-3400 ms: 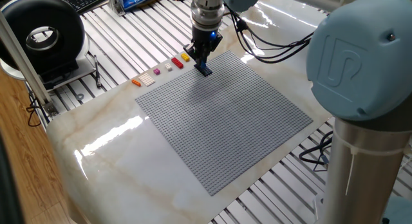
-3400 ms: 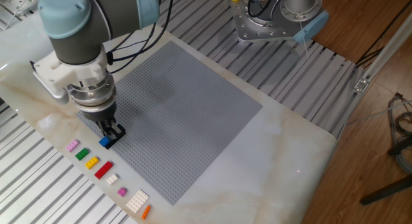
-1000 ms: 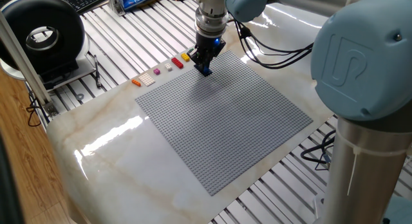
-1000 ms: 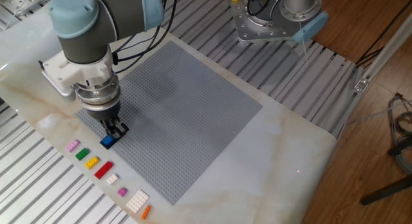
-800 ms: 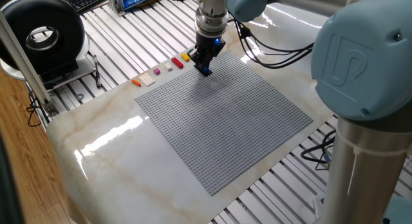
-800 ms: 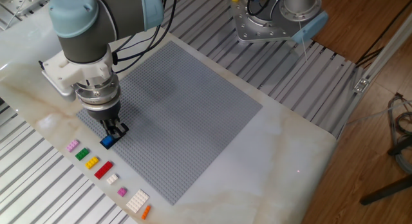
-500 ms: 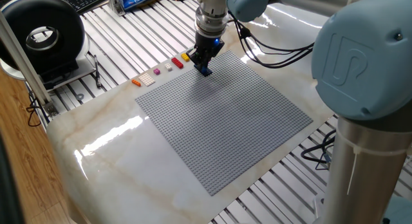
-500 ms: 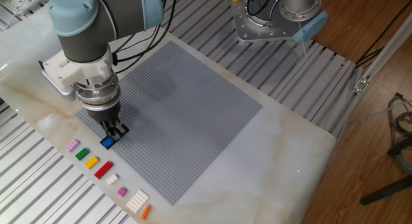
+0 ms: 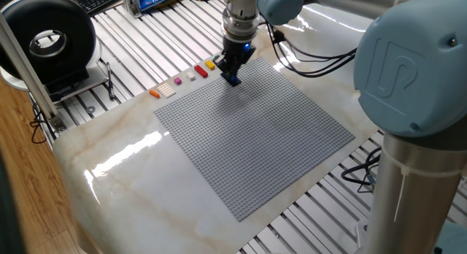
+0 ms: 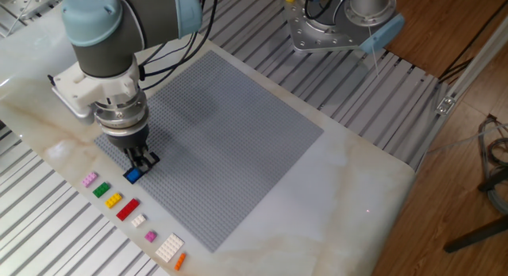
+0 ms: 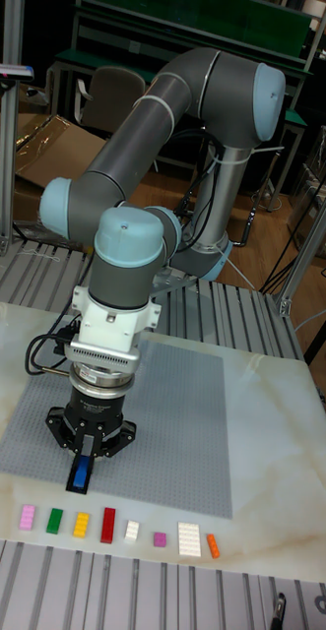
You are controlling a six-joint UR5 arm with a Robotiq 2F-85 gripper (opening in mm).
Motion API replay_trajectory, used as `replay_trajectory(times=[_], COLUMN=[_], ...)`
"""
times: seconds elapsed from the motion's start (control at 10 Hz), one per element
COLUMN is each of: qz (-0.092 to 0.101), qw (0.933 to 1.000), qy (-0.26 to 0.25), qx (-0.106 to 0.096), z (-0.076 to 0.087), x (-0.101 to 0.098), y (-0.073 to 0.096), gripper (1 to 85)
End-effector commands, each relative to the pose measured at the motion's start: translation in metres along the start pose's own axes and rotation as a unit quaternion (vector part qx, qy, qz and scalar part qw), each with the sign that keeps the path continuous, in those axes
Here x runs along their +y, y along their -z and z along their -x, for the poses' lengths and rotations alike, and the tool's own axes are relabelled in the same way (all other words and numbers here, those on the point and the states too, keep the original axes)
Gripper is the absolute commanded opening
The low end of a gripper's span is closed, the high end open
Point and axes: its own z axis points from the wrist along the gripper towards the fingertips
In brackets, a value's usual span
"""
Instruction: Stack small Lego blocks one on top of the other
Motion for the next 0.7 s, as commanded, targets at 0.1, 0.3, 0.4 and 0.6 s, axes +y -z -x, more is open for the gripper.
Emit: replay_trajectory(times=[0.1,0.3,0.4,0.6], qz=[0.0,0.005,0.011,0.027], qw=[0.9998,0.9999,0.9999,0.9995], qy=[-0.012,-0.01,-0.009,-0.017], qx=[-0.014,-0.007,-0.002,0.001], z=[0.011,0.006,0.005,0.004], x=[0.005,0.003,0.002,0.006], y=[-0.016,-0.001,0.005,0.001], gripper=[1.0,1.0,1.0,1.0])
